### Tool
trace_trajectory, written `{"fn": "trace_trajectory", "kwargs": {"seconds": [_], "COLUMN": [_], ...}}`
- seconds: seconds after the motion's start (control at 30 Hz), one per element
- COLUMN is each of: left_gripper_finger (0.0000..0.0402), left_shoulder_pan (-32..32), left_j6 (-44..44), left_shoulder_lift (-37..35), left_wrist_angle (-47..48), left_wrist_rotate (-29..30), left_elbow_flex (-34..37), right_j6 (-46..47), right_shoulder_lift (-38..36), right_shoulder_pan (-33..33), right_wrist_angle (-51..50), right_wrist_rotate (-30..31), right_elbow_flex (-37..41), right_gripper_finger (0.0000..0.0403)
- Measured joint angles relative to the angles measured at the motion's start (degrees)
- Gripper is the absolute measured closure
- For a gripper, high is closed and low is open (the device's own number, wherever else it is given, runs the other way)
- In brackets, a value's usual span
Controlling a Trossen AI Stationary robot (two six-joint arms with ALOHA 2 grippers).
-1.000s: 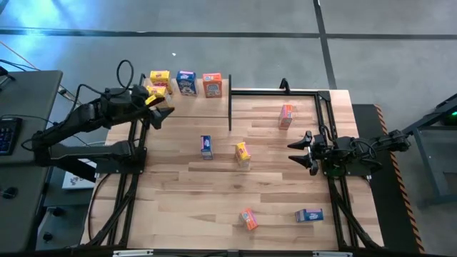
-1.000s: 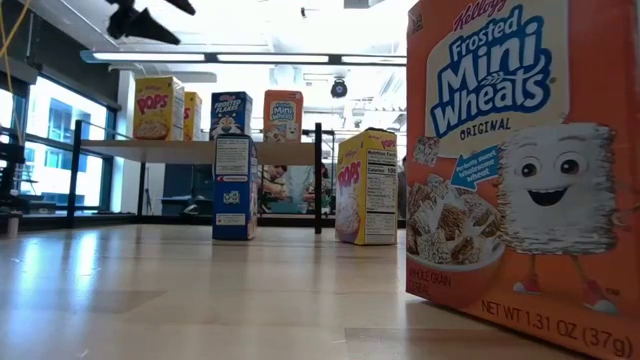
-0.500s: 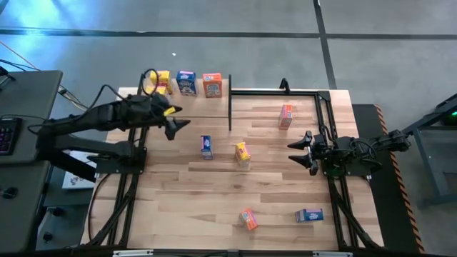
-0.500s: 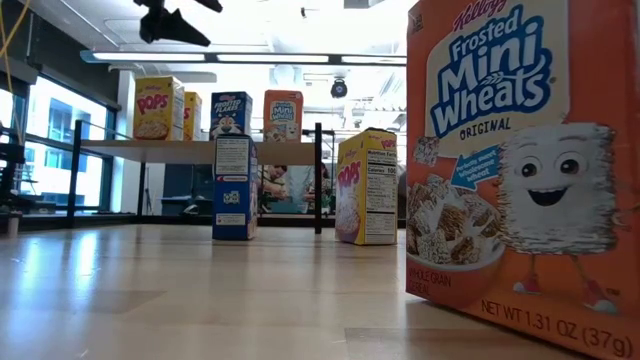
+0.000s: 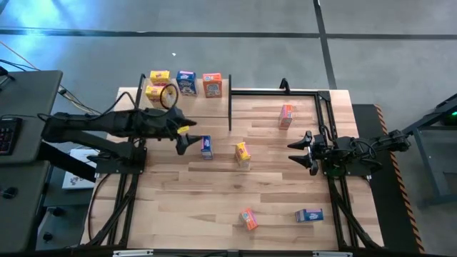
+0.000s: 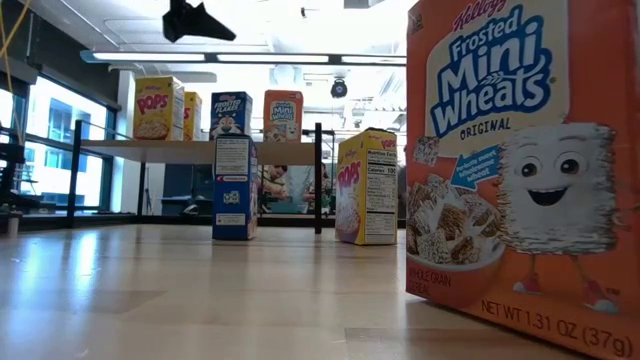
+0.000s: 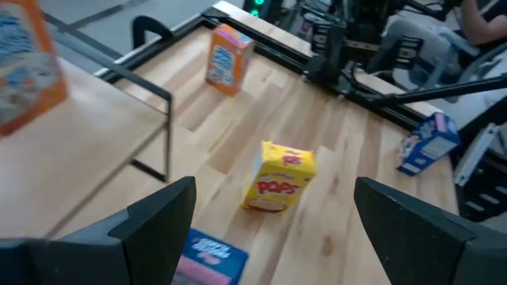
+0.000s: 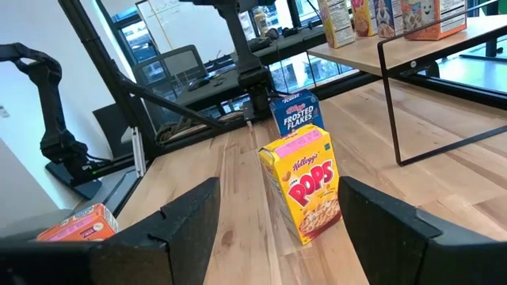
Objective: Stack cereal on shelf
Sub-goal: Put the right blue cereal box on the shelf aligned with the other blue cereal box
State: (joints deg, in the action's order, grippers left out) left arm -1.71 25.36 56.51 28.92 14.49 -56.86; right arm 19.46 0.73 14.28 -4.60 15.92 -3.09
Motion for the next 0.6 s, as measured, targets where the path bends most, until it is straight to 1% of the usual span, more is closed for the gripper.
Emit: {"fn": "trace_trajectory", "kwargs": {"seconds": [0.3,0.43,0.53,0.6], "left_gripper_finger": [0.0066,0.0066,0.0066,0.0066], "left_shoulder_pan": [-3.5,-4.6,-5.1,-5.3], "left_j6": [1.6,2.2,3.0,2.5], "left_shoulder_lift": [4.8,5.5,5.4,5.2], "left_wrist_angle": [-7.1,-8.0,-7.9,-7.8], "left_wrist_rotate": [0.0,0.0,0.0,-0.6], "left_elbow_flex": [0.0,0.0,0.0,0.0], "right_j6": [0.6,3.1,3.2,3.1], "right_shoulder_lift": [0.0,0.0,0.1,0.3], "right_shoulder_pan": [0.0,0.0,0.0,0.0], "right_wrist_angle": [1.1,3.9,4.9,7.2], "right_wrist_rotate": [0.0,0.1,-0.1,-0.2], "right_elbow_flex": [0.1,0.2,0.2,0.2], "right_gripper_finger": [0.0155,0.0155,0.0155,0.0155]}}
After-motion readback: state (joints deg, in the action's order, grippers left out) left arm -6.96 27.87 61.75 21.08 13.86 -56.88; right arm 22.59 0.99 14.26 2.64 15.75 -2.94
